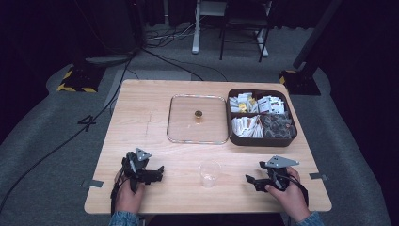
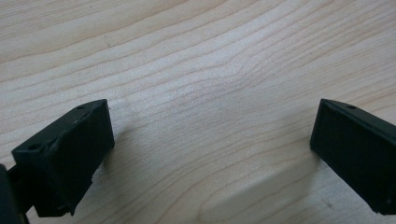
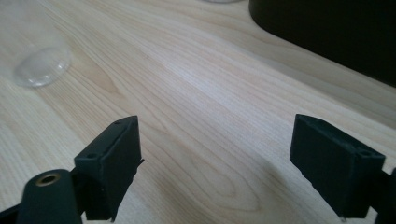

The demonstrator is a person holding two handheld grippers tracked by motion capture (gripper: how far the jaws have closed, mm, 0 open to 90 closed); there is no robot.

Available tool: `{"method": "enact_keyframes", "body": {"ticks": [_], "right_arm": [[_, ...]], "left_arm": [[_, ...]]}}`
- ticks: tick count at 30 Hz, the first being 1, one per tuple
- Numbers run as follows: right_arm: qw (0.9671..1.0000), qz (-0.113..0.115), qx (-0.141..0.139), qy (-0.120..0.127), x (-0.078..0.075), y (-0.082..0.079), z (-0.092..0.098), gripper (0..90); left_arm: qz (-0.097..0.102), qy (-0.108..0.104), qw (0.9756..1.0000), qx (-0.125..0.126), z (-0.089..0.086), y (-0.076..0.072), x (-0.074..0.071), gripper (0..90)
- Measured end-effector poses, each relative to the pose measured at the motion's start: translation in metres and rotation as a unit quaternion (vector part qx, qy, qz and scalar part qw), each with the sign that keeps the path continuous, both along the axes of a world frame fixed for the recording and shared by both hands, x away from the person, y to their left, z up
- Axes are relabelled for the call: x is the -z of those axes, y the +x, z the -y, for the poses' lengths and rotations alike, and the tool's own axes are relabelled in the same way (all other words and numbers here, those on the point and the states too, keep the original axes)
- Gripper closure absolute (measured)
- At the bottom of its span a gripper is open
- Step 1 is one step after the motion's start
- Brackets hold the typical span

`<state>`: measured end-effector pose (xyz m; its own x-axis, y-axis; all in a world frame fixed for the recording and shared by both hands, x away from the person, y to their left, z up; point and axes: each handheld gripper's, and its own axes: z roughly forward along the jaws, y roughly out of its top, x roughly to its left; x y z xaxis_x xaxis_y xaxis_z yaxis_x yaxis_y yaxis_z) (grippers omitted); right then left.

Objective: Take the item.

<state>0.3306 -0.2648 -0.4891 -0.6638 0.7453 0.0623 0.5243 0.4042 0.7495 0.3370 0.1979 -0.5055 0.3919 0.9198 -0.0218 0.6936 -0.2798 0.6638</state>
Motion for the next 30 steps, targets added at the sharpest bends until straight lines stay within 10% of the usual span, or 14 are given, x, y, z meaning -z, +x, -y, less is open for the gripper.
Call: {"method": "enact_keyframes", "body": {"ticks": [30], "right_arm": [[0.998, 0.048, 0.039, 0.012, -0.075, 0.042, 0.023, 18.9]], "left_arm": [[-0.001, -0.001, 1.0, 0.007, -0.002, 0.001, 0.0, 0.0]]}}
